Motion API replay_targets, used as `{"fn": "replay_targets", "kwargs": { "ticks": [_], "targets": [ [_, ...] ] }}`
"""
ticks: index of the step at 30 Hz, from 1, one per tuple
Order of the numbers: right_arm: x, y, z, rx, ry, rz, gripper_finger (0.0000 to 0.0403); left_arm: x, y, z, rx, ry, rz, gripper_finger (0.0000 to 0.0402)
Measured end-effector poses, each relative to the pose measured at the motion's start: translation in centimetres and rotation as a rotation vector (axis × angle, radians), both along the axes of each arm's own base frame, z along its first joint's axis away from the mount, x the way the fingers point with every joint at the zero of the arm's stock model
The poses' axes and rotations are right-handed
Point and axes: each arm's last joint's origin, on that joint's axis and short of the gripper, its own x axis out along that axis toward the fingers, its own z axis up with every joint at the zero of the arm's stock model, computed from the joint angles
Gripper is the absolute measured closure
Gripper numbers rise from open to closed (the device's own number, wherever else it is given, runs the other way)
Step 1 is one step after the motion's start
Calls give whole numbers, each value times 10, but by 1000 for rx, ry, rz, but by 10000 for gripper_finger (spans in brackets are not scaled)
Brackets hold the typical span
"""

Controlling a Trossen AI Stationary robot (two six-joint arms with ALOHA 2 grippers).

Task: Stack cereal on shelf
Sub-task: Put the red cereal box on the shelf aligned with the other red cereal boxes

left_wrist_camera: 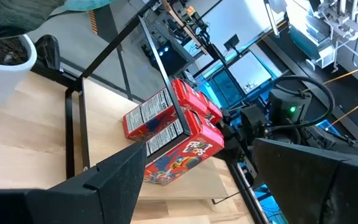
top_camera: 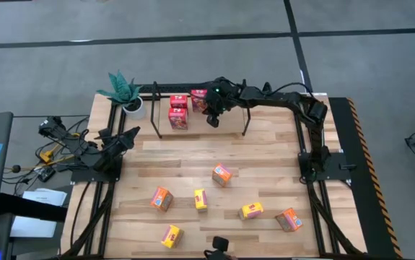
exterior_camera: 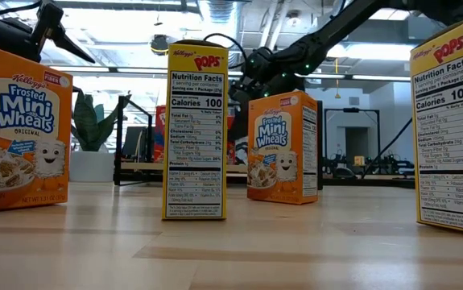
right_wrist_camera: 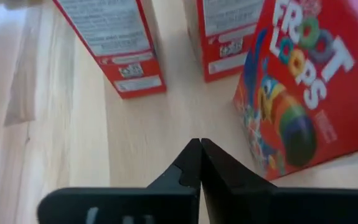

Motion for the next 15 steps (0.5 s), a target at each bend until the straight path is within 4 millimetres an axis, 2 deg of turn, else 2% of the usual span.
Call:
{"fn": "replay_targets", "kwargs": {
  "ticks": [9,15],
  "targets": [
    [1,-8,5,-80,-39,-68,392,0,0,0,1,0,4,116],
    [1,-11,6,-106,-44,-96,374,0,0,0,1,0,7,116]
  ]
}}
